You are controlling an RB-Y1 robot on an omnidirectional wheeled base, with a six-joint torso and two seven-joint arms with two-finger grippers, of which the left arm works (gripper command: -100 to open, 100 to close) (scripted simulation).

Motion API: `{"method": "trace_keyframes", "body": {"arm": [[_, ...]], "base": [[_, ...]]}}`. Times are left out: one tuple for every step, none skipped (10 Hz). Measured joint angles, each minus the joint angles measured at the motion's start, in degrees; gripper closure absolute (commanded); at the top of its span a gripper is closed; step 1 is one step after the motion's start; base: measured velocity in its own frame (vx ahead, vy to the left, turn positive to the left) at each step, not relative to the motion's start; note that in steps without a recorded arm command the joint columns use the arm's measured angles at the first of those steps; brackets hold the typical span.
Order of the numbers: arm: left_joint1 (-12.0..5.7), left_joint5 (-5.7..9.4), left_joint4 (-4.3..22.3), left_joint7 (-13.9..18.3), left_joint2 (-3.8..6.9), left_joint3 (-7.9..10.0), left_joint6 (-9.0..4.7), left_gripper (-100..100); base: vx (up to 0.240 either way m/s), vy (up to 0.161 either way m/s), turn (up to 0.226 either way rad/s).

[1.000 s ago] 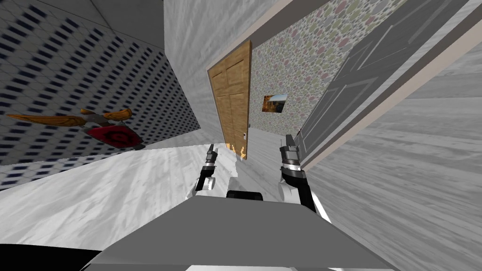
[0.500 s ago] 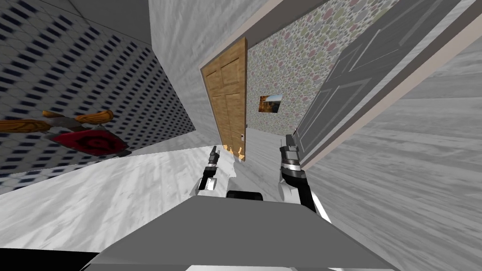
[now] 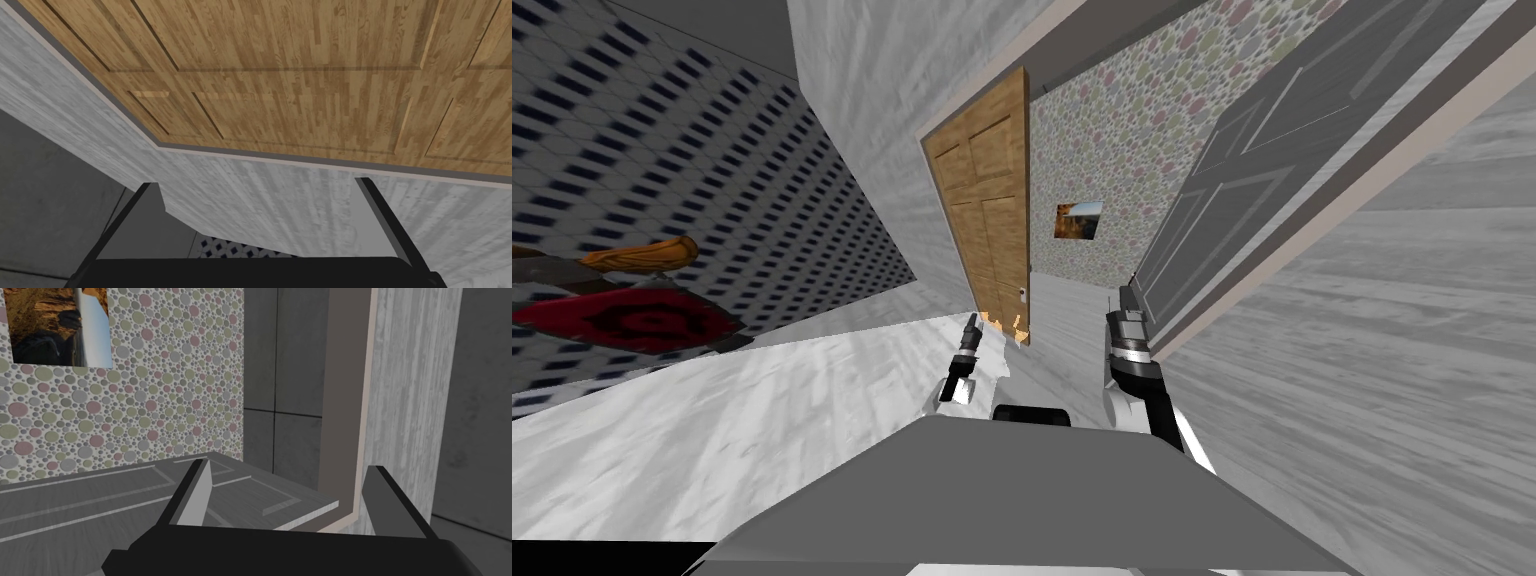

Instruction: Push the door open

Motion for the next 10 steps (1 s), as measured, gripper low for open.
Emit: {"method": "trace_keyframes", "body": {"arm": [[-0.54, -0.21, 1.4, 0.3, 0.15, -0.07, -0.36, -100], [-1.23, -0.43, 3.4, 0.6, 0.25, -0.11, -0.95, -100], [-1.80, -0.67, 4.7, 0.9, 0.31, -0.20, -1.18, -100], [-2.26, -0.90, 5.8, 1.1, 0.38, -0.31, -1.29, -100], [-2.69, -1.16, 7.0, 1.4, 0.35, -0.44, -1.48, -100], [-3.37, -1.42, 8.8, 1.5, 0.28, -0.52, -1.94, -100], [-3.85, -1.71, 10.0, 1.6, 0.15, -0.67, -2.20, -100], [-4.51, -1.91, 11.6, 1.9, 0.27, -0.72, -2.55, -100], [-5.03, -2.14, 13.0, 2.2, 0.30, -0.81, -2.88, -100], [-5.56, -2.36, 14.5, 2.4, 0.28, -0.89, -3.32, -100]], "base": [[0.082, 0.027, -0.125], [0.103, 0.032, -0.111], [0.099, 0.037, -0.111], [0.091, 0.040, -0.125], [0.093, 0.047, -0.115], [0.090, 0.049, -0.116], [0.081, 0.048, -0.105], [0.080, 0.045, -0.125], [0.090, 0.049, -0.102], [0.080, 0.052, -0.116]]}}
